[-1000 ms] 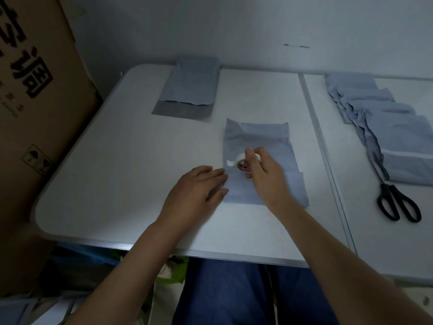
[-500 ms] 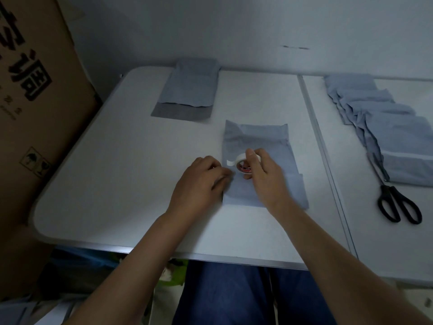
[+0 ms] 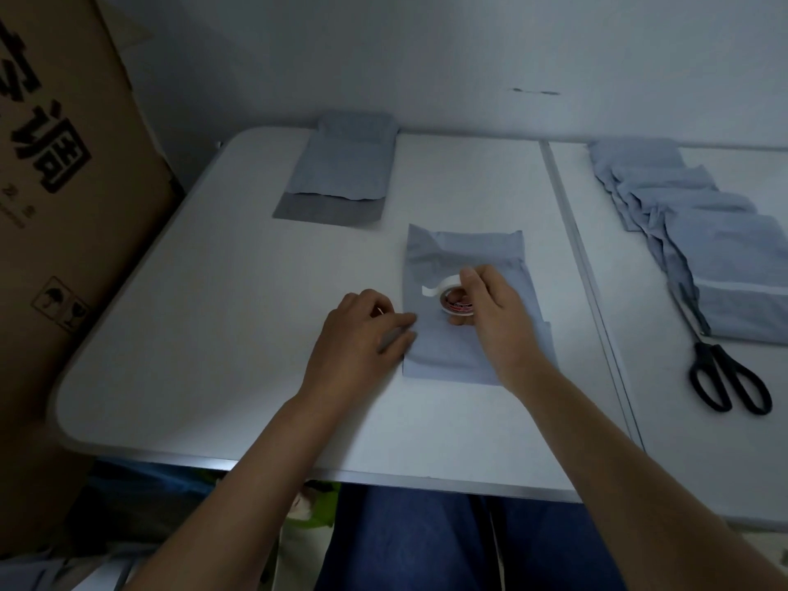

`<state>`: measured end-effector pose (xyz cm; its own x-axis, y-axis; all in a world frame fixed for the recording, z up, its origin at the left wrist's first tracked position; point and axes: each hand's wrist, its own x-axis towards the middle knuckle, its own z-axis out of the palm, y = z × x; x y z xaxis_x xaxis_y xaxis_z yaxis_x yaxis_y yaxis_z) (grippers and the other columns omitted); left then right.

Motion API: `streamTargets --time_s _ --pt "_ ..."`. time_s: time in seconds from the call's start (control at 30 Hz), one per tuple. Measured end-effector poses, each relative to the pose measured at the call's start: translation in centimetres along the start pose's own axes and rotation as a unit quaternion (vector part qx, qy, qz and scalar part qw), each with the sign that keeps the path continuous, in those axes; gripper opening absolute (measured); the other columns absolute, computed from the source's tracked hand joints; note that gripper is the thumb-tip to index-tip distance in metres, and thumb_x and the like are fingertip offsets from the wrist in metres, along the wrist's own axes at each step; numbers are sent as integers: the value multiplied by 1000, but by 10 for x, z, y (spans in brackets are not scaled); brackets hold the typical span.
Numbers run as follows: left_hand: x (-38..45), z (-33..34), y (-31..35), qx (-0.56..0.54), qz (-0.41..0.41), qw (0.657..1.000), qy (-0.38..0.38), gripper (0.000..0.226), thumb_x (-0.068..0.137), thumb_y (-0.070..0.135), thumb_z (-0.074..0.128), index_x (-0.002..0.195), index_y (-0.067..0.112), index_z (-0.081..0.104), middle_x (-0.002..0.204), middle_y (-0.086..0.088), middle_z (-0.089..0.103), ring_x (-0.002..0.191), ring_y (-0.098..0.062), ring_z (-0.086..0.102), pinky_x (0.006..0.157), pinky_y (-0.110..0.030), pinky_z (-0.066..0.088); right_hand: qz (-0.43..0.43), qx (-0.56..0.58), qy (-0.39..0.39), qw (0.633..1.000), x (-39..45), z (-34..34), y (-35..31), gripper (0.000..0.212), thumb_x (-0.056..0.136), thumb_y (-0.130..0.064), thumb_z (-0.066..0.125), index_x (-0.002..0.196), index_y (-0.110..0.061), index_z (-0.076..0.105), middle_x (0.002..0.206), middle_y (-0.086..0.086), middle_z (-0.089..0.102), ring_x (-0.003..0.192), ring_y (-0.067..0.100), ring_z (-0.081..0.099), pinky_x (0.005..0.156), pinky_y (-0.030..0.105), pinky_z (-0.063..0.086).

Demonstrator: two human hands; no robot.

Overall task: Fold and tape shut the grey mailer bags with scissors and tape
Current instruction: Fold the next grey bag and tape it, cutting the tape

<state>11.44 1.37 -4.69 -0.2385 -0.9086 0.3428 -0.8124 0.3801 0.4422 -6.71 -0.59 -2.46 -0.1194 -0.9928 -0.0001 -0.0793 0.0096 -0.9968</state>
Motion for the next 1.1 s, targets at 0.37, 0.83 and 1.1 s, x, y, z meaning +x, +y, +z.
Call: streamTargets --time_s 0.37,0.83,1.1 --pt "-1 0 -1 -4 -9 1000 -7 28 88 39 65 112 25 71 101 6 54 93 -13 48 78 -32 47 -85 -156 -18 984 -3 2 4 26 98 -35 49 84 -15 55 73 -6 60 69 5 56 65 19 44" --pt "6 -6 5 -64 -18 998 -16 13 83 17 69 94 22 64 102 8 44 88 -12 51 77 -32 48 -105 -183 -25 977 -6 0 8 25 100 -30 45 87 -11 55 71 -11 59 67 -6 55 60 9 40" --pt "6 -4 -1 -51 -32 998 -2 17 87 32 67 101 24 74 94 10 49 86 -6 49 77 -20 40 -105 -187 -25 976 -5 -1 10 23 99 -32 47 88 -14 56 74 -11 60 70 1 57 62 11 41"
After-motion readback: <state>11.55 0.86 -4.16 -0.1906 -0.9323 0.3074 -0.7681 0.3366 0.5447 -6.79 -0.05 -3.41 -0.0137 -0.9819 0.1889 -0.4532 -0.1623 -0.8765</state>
